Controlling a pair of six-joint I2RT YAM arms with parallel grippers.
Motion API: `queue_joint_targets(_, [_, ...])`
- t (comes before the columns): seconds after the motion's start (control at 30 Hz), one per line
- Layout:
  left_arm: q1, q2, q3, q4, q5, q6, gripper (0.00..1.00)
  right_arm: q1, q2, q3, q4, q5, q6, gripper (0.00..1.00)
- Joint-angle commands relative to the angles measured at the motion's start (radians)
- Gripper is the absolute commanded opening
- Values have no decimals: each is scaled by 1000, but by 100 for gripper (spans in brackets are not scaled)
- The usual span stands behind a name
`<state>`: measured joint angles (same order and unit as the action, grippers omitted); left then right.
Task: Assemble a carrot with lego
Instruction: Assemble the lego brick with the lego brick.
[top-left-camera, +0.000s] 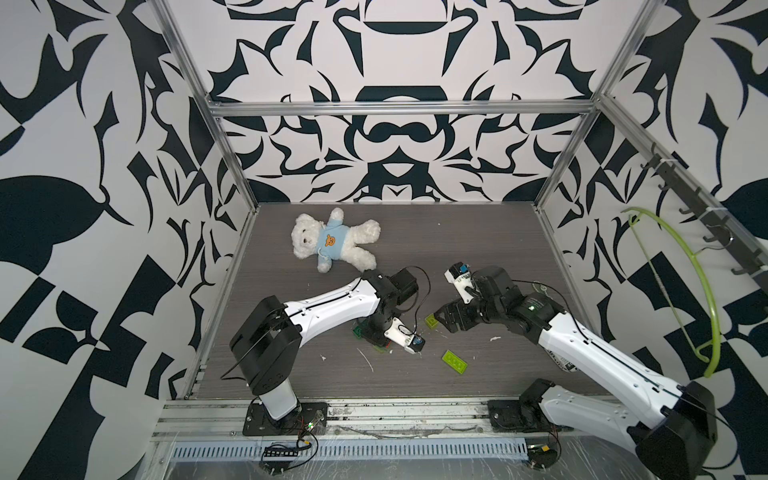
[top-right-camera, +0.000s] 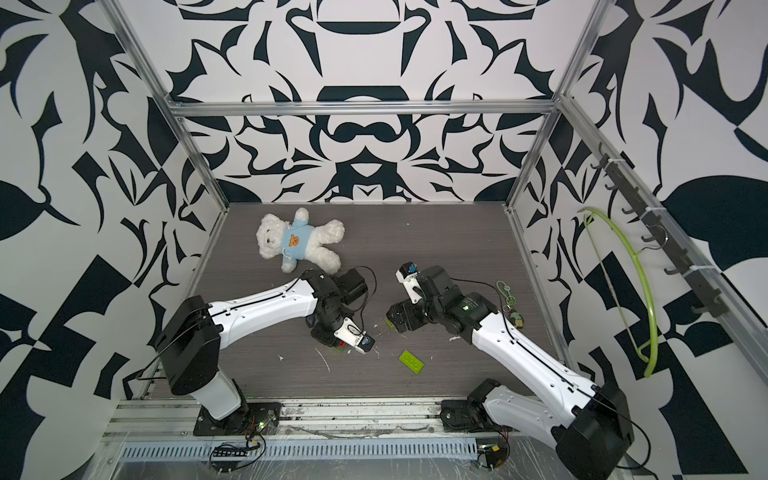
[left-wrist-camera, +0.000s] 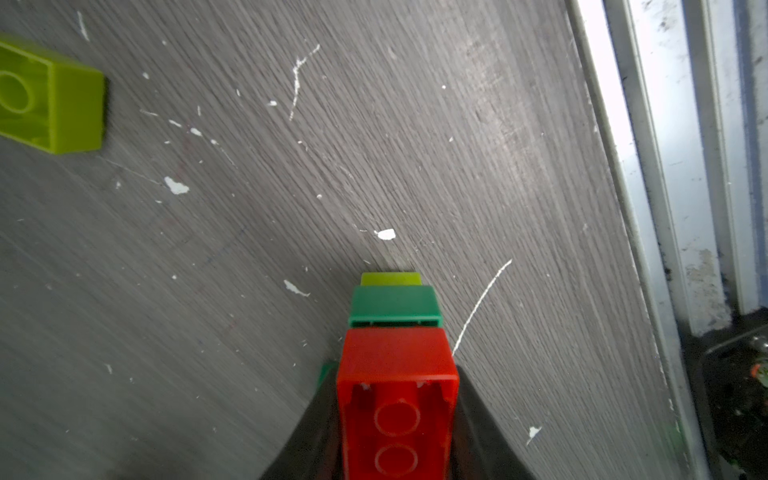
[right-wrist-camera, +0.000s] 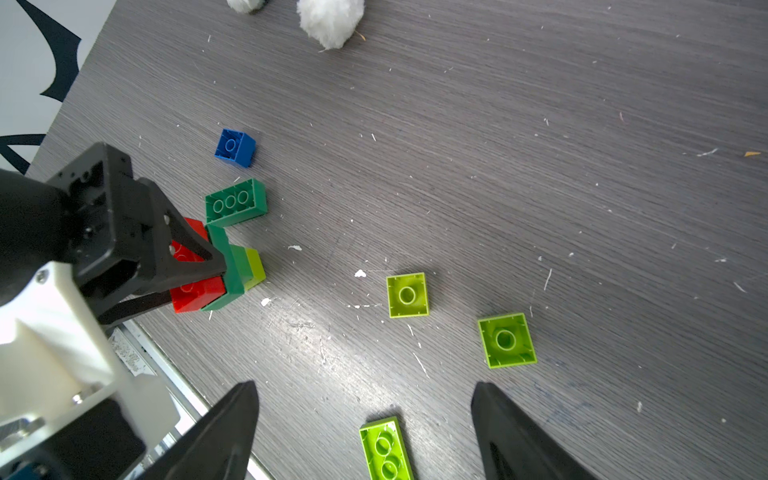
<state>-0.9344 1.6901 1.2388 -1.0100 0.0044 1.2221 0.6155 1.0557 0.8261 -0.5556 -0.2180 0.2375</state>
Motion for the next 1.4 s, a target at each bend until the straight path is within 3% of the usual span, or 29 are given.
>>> queue_joint_targets(0.0, [-1,38,-20,-14,24,-10,0,-3,4,1,28,-11,9,86])
queue_joint_targets(0.23, [18,13,-22,5,112,-26,0,-3,9,-10,38,-13,12,86])
queue_joint_targets(0.77, [0,-4,-43,29,67,17,0,-3,-5,-17,29,-8,10,86])
queue_joint_targets(1.2, [0,26,-108,91,178,-4,0,-3,7,-17,32,-7,11,86])
queue_joint_targets(1.37, [0,42,-126,83,100,10,0,-3,9,-14,33,-10,9,86])
